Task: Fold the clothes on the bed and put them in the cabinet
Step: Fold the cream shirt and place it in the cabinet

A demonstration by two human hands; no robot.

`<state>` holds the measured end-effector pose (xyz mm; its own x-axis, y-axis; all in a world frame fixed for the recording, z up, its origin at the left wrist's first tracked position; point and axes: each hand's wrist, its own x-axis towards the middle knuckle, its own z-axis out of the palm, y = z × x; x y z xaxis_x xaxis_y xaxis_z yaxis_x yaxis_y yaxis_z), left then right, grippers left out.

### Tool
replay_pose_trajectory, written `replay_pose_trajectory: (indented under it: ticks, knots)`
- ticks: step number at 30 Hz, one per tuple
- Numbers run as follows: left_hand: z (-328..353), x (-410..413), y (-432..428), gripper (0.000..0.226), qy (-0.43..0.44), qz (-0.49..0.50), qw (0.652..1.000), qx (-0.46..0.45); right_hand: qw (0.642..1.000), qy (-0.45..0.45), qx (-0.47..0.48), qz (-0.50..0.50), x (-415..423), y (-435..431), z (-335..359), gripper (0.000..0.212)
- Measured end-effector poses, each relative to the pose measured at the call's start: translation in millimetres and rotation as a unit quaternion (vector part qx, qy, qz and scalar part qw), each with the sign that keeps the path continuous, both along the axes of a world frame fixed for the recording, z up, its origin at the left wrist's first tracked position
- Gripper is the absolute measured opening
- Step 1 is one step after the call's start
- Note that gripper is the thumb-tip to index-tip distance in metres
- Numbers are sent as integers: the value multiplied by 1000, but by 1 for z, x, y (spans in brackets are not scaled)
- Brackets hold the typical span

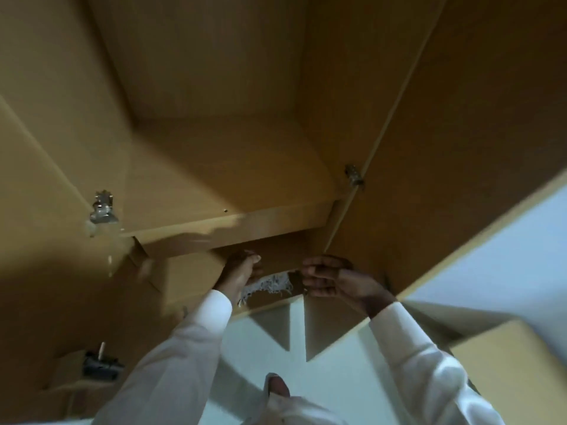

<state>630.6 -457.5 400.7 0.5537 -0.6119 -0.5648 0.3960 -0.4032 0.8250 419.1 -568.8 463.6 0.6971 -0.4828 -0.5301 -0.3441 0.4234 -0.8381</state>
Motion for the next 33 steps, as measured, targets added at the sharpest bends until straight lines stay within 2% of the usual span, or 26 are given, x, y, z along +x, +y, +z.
replay_pose_trajectory:
  ticks: [2, 4, 7, 8, 10, 13, 14, 16, 20, 22, 24, 27, 29, 30, 31, 33]
  knots:
    - [11, -29, 2, 15, -11, -66, 997, -34, 1000, 10, -11, -7, -43, 15, 2, 29]
    - [26, -60, 4, 16, -34, -142, 987, -68, 998, 40, -25, -28, -86, 29, 1, 26]
    - [50, -99, 5, 22, -85, -230, 961, -126, 986, 110, -78, -94, -128, 43, 7, 9]
    - [57, -108, 5, 22, -99, -250, 953, -142, 979, 131, -103, -114, -134, 43, 10, 8]
    - [69, -123, 4, 24, -125, -285, 936, -162, 961, 150, -160, -169, -142, 44, 18, 19]
    - [86, -141, 2, 29, -157, -321, 916, -184, 918, 173, -271, -231, -142, 43, 26, 16]
    - [89, -146, 1, 31, -169, -326, 910, -191, 906, 184, -301, -234, -141, 44, 28, 22]
    - [97, -154, 0, 35, -188, -330, 902, -204, 897, 168, -350, -210, -136, 46, 32, 35]
    - [105, -166, -3, 41, -223, -318, 894, -221, 874, 155, -432, -162, -134, 53, 38, 36]
    - [108, -173, -5, 44, -237, -290, 899, -226, 882, 137, -426, -145, -136, 55, 37, 40]
    - [110, -182, -7, 50, -245, -259, 908, -218, 908, 104, -391, -114, -137, 53, 36, 41]
    - [112, -194, -12, 71, -252, -212, 921, -207, 940, 65, -327, -77, -131, 46, 38, 31]
    - [113, -193, -17, 80, -293, -174, 919, -197, 936, 46, -332, -103, -123, 42, 45, 15]
    - [116, -190, -16, 77, -322, -155, 915, -186, 930, 30, -341, -134, -118, 40, 49, 9]
    - [117, -184, -17, 71, -354, -135, 909, -174, 923, 10, -350, -161, -113, 38, 55, 7]
    - [120, -171, -12, 64, -402, -113, 894, -162, 912, -39, -372, -171, -100, 34, 70, 18]
